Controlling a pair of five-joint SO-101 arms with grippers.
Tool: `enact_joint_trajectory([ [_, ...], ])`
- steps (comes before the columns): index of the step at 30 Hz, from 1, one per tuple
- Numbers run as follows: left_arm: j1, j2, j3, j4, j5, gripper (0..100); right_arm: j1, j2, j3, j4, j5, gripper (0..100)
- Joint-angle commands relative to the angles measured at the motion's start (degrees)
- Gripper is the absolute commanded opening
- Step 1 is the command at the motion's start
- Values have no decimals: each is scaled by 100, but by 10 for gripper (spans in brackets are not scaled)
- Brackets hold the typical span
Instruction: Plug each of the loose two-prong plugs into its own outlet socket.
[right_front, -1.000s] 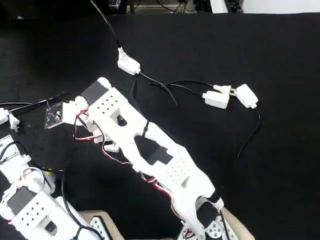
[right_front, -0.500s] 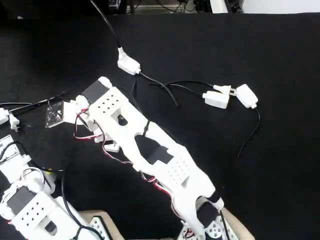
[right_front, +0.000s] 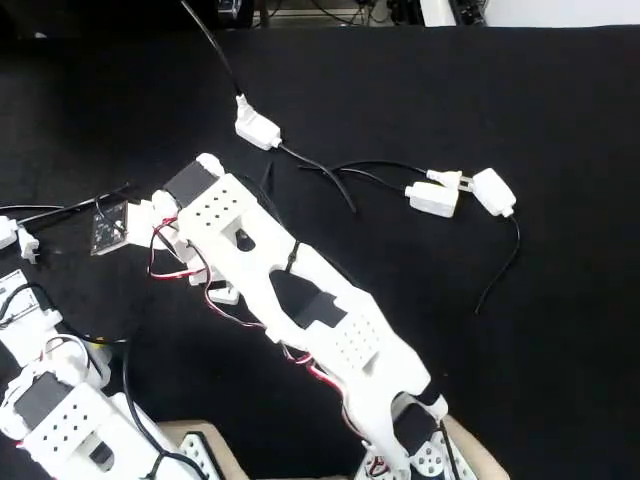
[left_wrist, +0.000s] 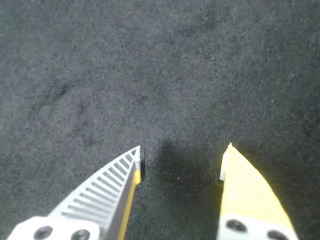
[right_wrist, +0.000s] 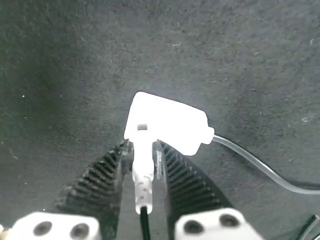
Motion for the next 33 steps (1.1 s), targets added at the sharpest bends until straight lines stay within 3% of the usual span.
enact_joint_trajectory([
  [1,48,-44,-57,-105,-35,260,202,-40,-127,149,-281,11],
  [14,48,-44,-57,-105,-35,260,290,-40,22,158,-527,11],
  [26,48,-44,-57,-105,-35,260,343,-4,66,149,-1635,11],
  [33,48,-44,-57,-105,-26,260,325,-40,497,149,-1697,11],
])
